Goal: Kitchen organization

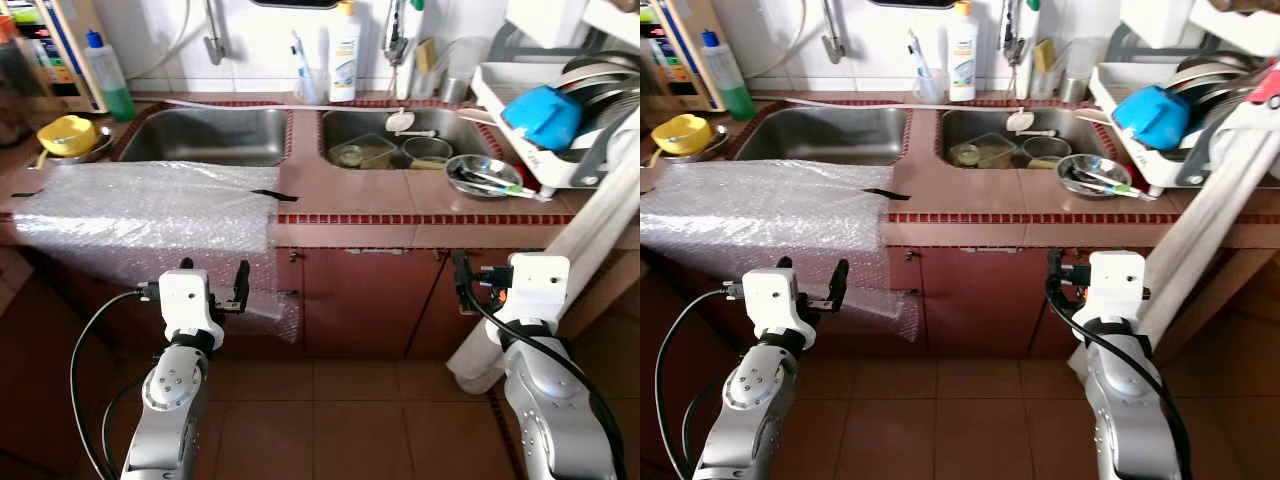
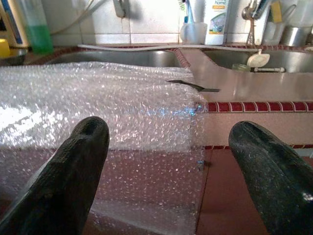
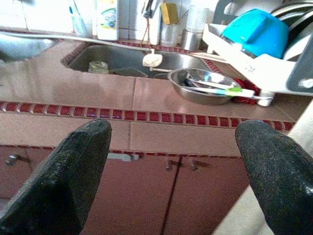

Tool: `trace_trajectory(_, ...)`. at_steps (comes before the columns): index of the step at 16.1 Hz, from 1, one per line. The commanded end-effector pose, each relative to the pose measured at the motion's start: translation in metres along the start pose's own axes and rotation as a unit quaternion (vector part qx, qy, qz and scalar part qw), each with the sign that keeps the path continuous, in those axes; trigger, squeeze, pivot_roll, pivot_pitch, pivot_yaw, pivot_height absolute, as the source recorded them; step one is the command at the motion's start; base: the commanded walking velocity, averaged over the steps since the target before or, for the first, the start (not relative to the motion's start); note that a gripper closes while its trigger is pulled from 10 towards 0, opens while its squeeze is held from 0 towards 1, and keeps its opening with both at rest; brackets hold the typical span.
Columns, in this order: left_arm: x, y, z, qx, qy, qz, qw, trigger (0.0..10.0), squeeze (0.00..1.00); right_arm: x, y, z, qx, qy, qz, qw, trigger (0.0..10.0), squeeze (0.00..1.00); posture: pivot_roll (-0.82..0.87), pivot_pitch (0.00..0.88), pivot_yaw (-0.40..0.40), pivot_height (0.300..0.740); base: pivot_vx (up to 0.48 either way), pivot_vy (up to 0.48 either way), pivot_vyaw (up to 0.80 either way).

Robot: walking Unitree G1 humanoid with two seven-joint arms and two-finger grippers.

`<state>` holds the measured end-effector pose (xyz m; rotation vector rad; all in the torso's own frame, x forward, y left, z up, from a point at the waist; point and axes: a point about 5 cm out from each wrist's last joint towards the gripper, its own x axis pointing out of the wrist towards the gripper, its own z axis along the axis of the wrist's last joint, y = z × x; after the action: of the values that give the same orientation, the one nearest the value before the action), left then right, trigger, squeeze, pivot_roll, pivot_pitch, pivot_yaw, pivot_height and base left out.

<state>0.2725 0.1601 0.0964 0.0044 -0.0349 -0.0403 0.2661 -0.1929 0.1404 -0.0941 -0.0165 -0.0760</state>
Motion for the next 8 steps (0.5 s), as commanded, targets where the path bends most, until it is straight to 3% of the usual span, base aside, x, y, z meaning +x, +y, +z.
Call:
trace_trajectory(1,0.0018,0.0037,0.0087,0.013,-0.012,0.002,1.0,10.0,0.0,0.0019,0.0019,0.0093,0.009,-0.022,-0.002,1.0,10.0,0.0,-0.06,0.03,0.058,0.74,0.0,0.0,0.0)
trace_trajectory(4,0.0012,0.0093,0.0096,0.019,-0.01,0.008,1.0,10.0,0.0,0.0022,0.0048,0.008,0.016,-0.022,-0.001,1.0,10.0,0.0,-0.04,0.031,0.063,0.74,0.0,0.0,0.0)
trace_trajectory(8,0.0032,0.0133,0.0101,0.025,-0.005,0.011,1.0,10.0,0.0,0.0052,0.0091,0.0071,0.018,-0.022,0.005,1.0,10.0,0.0,-0.03,0.017,0.066,0.74,0.0,0.284,0.0)
